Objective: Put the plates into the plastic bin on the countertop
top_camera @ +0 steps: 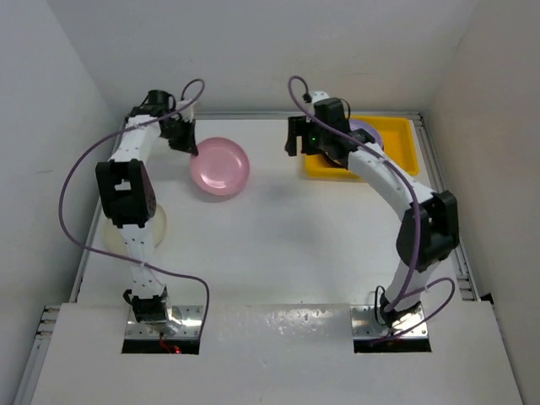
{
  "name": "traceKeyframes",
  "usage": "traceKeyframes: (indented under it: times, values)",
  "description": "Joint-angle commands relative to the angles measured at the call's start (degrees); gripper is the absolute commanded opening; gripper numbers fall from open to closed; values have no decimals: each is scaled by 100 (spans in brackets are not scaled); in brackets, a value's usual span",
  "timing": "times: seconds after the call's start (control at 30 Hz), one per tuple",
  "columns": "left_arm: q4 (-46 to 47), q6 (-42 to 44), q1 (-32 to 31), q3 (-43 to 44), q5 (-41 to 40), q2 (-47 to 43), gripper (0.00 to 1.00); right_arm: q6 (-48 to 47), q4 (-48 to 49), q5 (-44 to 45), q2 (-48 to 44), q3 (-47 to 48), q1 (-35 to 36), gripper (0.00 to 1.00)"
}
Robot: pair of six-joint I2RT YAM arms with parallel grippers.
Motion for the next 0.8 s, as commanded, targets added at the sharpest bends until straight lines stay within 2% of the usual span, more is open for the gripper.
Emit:
traceKeyframes:
  times: [0.0, 0.17, 0.23, 0.27, 0.3, 0.37, 0.4, 0.43, 0.57, 0.63, 0.67, 0.7, 0.77]
  values:
    - [26, 55, -592, 66, 510, -1166, 0, 76, 114, -675, 444, 740, 314, 79]
    - [-80, 55, -1068, -5, 623, -1430, 0, 234, 314, -851, 867, 823, 508, 79]
    - [-132, 55, -1157, -5, 693, -1501, 0, 269, 290, -799, 946, 796, 499, 74]
    - [-132, 55, -1217, -5, 694, -1501, 0, 304, 255, -633, 955, 752, 499, 70]
    - [-132, 55, -1218, -5, 755, -1501, 0, 304, 272, -475, 929, 708, 491, 56]
    - [-185, 55, -1218, -5, 904, -1501, 0, 357, 481, -289, 815, 427, 473, 42]
    - [-185, 55, -1218, -5, 905, -1501, 0, 375, 631, -297, 753, 322, 464, 29]
    - [-185, 55, -1270, -5, 905, -1501, 0, 392, 684, -297, 753, 147, 456, 23]
    - [-185, 55, -1271, -5, 905, -1501, 0, 480, 738, -122, 674, 110, 482, 12]
    - [-185, 55, -1324, -5, 905, -1501, 0, 454, 668, 106, 726, 172, 551, 0]
    - [-185, 55, -1324, -5, 905, -1501, 0, 463, 606, 168, 735, 215, 448, 0]
    - [-185, 55, -1324, 48, 844, -1501, 10, 489, 580, 134, 735, 268, 377, 0]
    - [-255, 55, -1324, 100, 660, -1440, 60, 655, 501, 64, 622, 304, 176, 0]
